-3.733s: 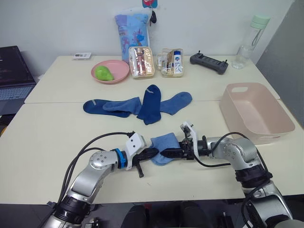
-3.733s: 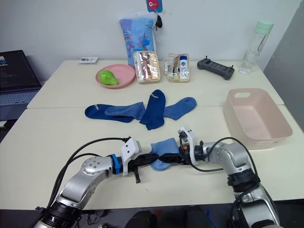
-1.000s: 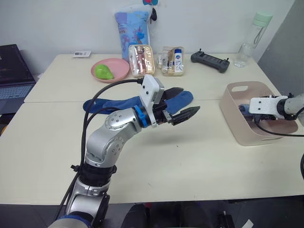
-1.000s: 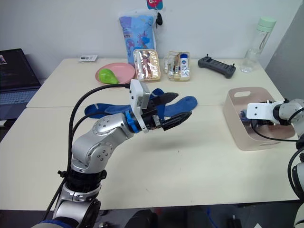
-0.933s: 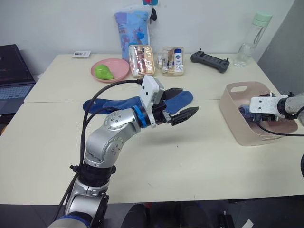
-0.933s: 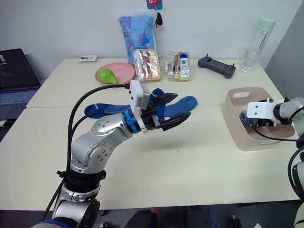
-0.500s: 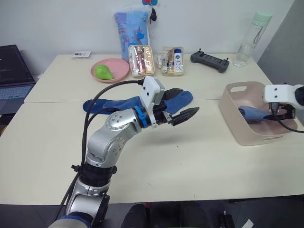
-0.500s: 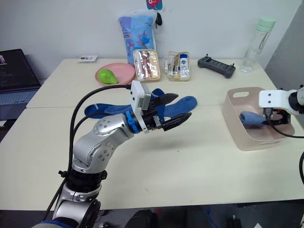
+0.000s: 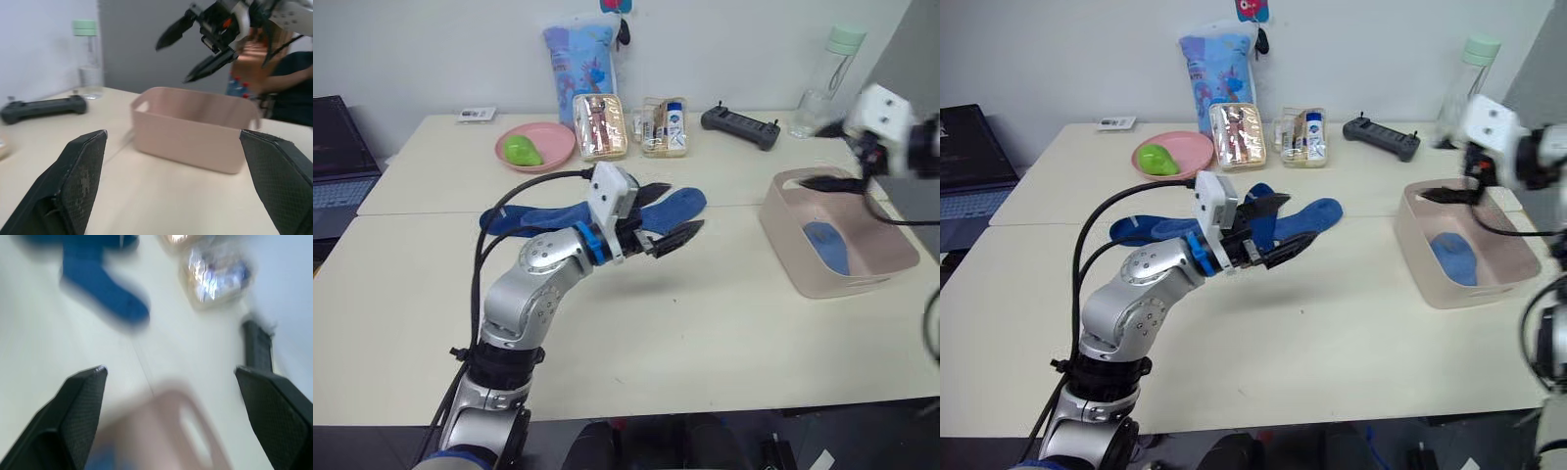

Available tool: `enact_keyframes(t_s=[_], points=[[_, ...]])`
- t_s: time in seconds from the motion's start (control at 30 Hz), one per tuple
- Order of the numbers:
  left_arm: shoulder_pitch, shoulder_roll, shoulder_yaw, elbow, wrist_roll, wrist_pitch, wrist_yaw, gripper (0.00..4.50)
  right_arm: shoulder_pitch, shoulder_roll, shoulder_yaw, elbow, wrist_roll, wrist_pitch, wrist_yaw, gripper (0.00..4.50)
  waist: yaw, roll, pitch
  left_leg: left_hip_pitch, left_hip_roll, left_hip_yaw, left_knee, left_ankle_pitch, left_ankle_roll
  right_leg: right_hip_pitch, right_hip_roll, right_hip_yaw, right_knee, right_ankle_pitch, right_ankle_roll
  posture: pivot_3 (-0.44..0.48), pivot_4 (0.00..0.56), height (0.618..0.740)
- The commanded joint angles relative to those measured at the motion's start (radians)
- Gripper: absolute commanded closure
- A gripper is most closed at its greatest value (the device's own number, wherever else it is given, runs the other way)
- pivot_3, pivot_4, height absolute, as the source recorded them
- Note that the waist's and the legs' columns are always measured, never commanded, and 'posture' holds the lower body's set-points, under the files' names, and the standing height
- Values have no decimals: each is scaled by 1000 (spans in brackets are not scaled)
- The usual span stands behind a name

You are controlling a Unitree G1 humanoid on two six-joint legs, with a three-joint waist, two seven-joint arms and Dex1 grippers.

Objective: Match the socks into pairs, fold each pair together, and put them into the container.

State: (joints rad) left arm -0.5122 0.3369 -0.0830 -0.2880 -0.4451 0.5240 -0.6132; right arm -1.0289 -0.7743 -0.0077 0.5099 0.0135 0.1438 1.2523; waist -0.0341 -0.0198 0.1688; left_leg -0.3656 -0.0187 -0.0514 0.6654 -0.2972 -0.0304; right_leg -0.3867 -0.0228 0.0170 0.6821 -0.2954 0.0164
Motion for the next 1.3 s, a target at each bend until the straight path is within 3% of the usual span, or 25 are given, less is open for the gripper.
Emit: enact_keyframes(t_s=[0.03,0.17,0.23,0.33,0.47,0.7,0.83,1.3], points=[[49,28,61,3,53,-61,45,0,110,83,-73,-239,113,182,-138,39,8,0,0,-1,0,-2,1,0,-1,0,0,-1,0,0,0,0,150,740],[227,77,159,-41,93,-105,100,0,353,284,-51,-568,148,320,-370,39,29,0,-1,-8,0,-5,1,1,-1,-4,0,-3,-2,0,0,0,150,740],[310,76,197,-69,92,-121,121,0,434,320,-28,-652,141,340,-419,39,33,0,-1,-18,-1,-5,3,1,-1,-15,-1,-2,-1,0,0,0,150,740],[448,57,241,-99,103,-167,149,0,539,371,-18,-691,109,313,-524,39,40,1,-1,-31,-3,-7,13,0,0,-23,-2,-5,0,3,1,0,150,740],[660,-6,257,-163,104,-241,180,0,762,410,12,-734,49,202,-643,39,43,-2,-5,-26,-3,-6,14,-1,2,-17,-3,-3,-2,6,3,0,150,740],[793,-58,251,-171,133,-323,210,0,1019,444,22,-858,39,153,-742,39,35,0,-4,-21,-3,-5,13,2,9,-15,-1,-3,0,11,-1,0,150,740],[816,-58,242,-156,140,-348,204,0,1044,469,19,-889,47,162,-776,39,27,2,-3,-7,-2,-4,11,2,10,0,0,-2,-2,8,4,0,150,740],[788,-37,253,-138,134,-339,191,0,991,450,14,-841,65,173,-803,39,29,1,-3,-7,-2,-4,11,2,10,-1,1,-2,-2,10,-1,0,150,740]])
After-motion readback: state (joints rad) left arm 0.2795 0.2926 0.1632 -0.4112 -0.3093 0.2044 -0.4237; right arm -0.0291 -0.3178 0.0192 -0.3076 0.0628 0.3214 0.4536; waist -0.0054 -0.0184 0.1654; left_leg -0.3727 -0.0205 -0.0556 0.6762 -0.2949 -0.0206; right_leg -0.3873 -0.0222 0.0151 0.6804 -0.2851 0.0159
